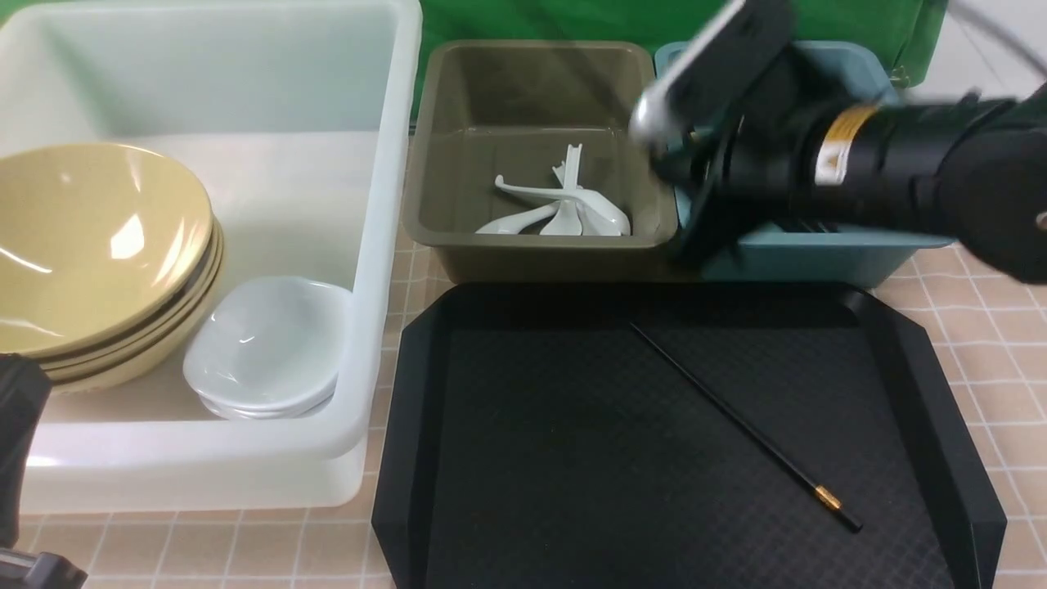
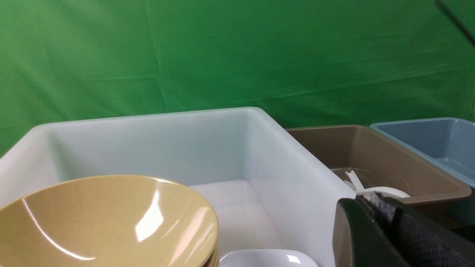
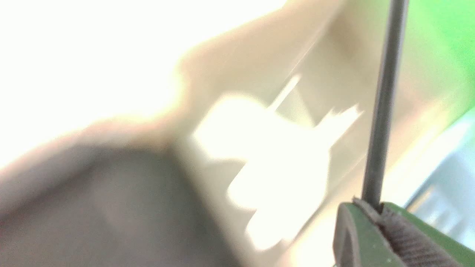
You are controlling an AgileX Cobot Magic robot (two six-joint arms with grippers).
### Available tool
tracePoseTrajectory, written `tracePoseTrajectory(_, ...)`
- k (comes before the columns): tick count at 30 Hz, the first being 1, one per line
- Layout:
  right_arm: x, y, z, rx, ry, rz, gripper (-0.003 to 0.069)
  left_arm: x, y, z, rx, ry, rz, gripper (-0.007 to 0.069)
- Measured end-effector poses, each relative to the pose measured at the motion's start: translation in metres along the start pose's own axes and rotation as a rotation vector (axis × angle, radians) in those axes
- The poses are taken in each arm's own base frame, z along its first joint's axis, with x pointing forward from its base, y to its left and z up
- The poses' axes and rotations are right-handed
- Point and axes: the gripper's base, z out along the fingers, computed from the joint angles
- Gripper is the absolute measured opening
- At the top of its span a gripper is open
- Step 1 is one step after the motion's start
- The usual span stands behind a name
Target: On brown table put chopsticks spoon bowls plates into blue grey white boxes.
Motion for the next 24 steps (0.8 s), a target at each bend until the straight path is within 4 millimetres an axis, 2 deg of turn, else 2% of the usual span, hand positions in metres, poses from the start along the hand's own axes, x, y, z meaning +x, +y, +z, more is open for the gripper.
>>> tracePoseTrajectory(1, 0.0, -0.002, 0.001, 0.01, -0.013, 0.003, 0.0078, 0.0, 0.0, 0.0, 0.0, 0.0, 0.0, 0.0006)
tracePoseTrajectory(2, -0.001, -0.019, 0.007, 0.088, -0.119, 0.026, 0.008, 0.0, 0.0, 0.0, 0.0, 0.0, 0.0, 0.0006)
tracePoseTrajectory(4, 0.004, -0.035, 0.019, 0.152, -0.19, 0.068, 0.0095, 0.0, 0.0, 0.0, 0.0, 0.0, 0.0, 0.0006)
tracePoseTrajectory(7, 0.022, -0.053, 0.035, 0.19, -0.145, 0.13, 0.0152, 0.0, 0.0, 0.0, 0.0, 0.0, 0.0, 0.0006)
tracePoseTrajectory(11, 0.051, -0.067, 0.049, 0.196, 0.008, 0.185, 0.0276, 0.0, 0.0, 0.0, 0.0, 0.002, 0.0, 0.0006)
tracePoseTrajectory(16, 0.067, -0.062, 0.043, 0.145, 0.236, 0.288, 0.0363, 0.001, 0.0, 0.0, 0.003, 0.016, 0.0, 0.0006)
tracePoseTrajectory(21, 0.071, -0.046, 0.017, 0.055, 0.531, 0.322, 0.0373, 0.002, 0.0, 0.0, 0.005, 0.023, 0.0, 0.0006)
tracePoseTrajectory(24, 0.084, -0.033, 0.005, -0.016, 0.755, 0.331, 0.0373, 0.002, 0.0, 0.0, 0.004, 0.022, 0.0, 0.0006)
